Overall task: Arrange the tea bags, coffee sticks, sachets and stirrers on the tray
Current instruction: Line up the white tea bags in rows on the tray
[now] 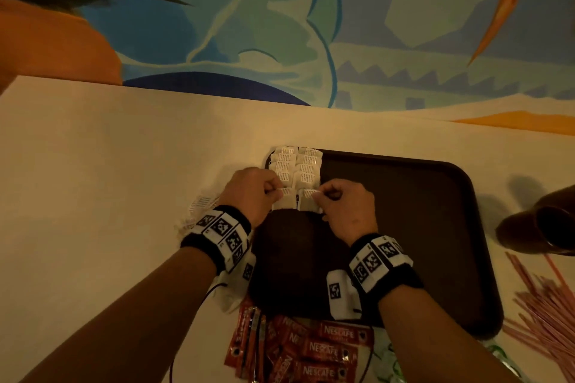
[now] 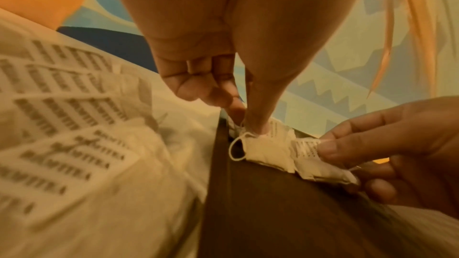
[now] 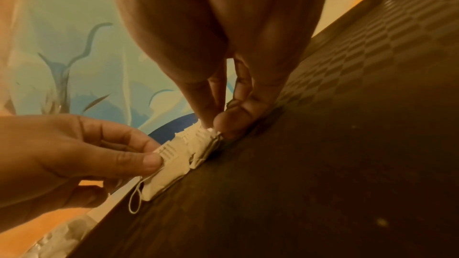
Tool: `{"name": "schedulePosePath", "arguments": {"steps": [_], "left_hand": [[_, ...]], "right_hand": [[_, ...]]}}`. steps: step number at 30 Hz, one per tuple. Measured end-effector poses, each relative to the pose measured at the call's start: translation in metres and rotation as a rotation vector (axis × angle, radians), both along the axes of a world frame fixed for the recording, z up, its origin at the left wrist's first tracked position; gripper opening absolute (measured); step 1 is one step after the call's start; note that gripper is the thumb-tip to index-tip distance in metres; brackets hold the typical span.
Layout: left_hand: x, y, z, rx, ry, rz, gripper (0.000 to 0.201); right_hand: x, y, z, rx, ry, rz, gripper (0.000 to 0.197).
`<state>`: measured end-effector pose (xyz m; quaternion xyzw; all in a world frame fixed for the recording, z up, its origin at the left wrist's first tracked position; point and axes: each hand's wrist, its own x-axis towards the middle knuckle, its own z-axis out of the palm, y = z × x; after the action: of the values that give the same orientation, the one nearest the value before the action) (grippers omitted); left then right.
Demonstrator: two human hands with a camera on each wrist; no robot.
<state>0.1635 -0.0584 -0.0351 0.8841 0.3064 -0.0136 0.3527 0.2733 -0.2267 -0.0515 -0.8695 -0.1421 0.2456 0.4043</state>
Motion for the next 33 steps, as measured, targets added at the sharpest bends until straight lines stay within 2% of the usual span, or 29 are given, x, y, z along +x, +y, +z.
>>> {"name": "schedulePosePath", "arguments": {"steps": [6,12,16,19,22,27,33], "left_hand": [[0.005,0.009,0.000,-0.030,-0.039,0.038,0.012],[0.006,0.013,0.000,0.012,-0.096,0.033,0.019],[0.002,0.008,-0.002,0.131,-0.175,0.013,0.027],[-0.003,-0.001,-0.007,0.178,-0.171,-0.059,0.022],[-0.006,-0.005,-0.014,0.192,-0.128,-0.089,0.018],[-0.008,-0.006,-0.013,0.154,-0.114,-0.085,0.015],[-0.034,0.020,0.033,0.142,-0.078,-0.058,0.010]], "right_hand": [[0.002,0.013,0.004,-0.015,-0.025,-0.045,0.002],[0.000,0.015,0.006,-0.094,-0.044,-0.081,0.011],[-0.005,0.013,0.006,-0.138,-0.191,-0.053,0.022],[-0.012,0.010,0.002,-0.095,-0.280,0.047,0.018],[-0.017,0.012,-0.001,-0.071,-0.248,0.134,0.013],[-0.015,0.019,0.003,-0.140,-0.177,0.135,0.013],[-0.013,0.017,0.041,-0.153,-0.105,0.151,0.019]]}}
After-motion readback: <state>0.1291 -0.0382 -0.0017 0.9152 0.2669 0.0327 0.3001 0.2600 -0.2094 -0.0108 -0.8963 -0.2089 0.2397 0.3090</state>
